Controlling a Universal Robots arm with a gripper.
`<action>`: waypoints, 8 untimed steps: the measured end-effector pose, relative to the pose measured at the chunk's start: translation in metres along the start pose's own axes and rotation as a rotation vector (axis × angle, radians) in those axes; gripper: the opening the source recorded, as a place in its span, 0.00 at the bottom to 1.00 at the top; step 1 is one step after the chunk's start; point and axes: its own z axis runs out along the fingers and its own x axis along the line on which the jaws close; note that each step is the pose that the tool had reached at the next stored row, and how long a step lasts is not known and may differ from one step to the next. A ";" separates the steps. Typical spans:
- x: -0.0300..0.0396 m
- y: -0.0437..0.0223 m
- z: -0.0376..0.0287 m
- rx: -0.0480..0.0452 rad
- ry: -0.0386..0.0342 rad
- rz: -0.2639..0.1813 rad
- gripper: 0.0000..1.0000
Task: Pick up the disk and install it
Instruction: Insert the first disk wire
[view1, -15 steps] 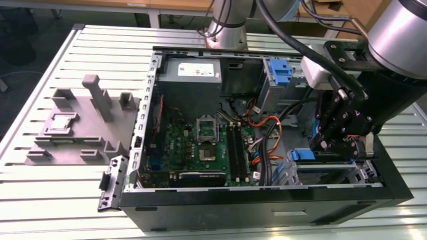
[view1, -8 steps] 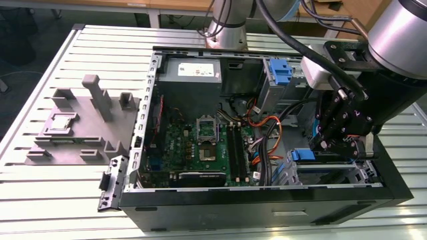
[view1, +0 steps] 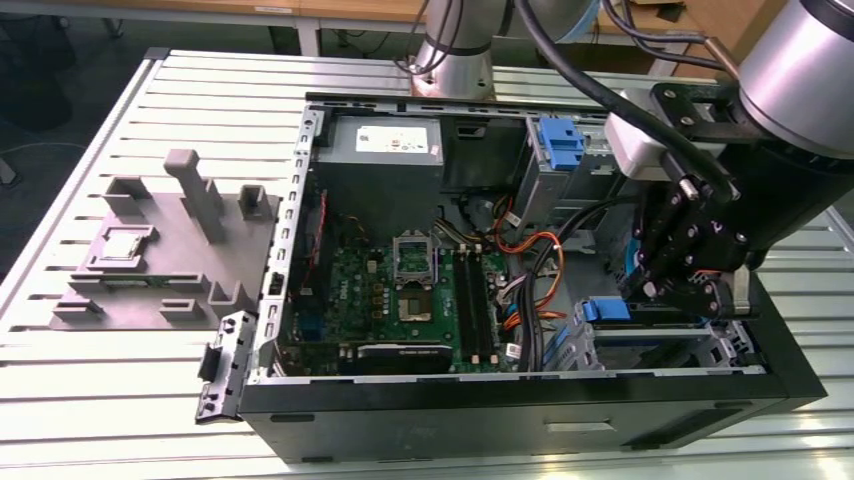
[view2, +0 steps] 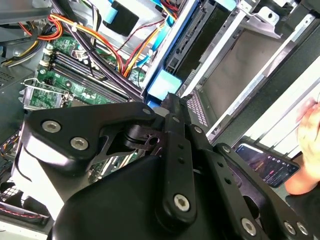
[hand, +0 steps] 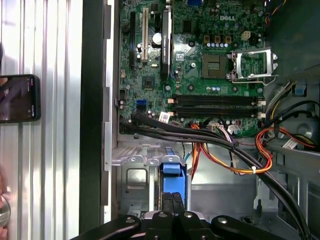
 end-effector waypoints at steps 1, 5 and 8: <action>0.0000 -0.0022 0.0000 0.0000 0.0000 0.000 0.10; -0.0001 -0.0107 0.0000 0.0000 0.0001 0.000 0.10; -0.0002 -0.0127 0.0000 0.0000 0.0003 0.000 0.10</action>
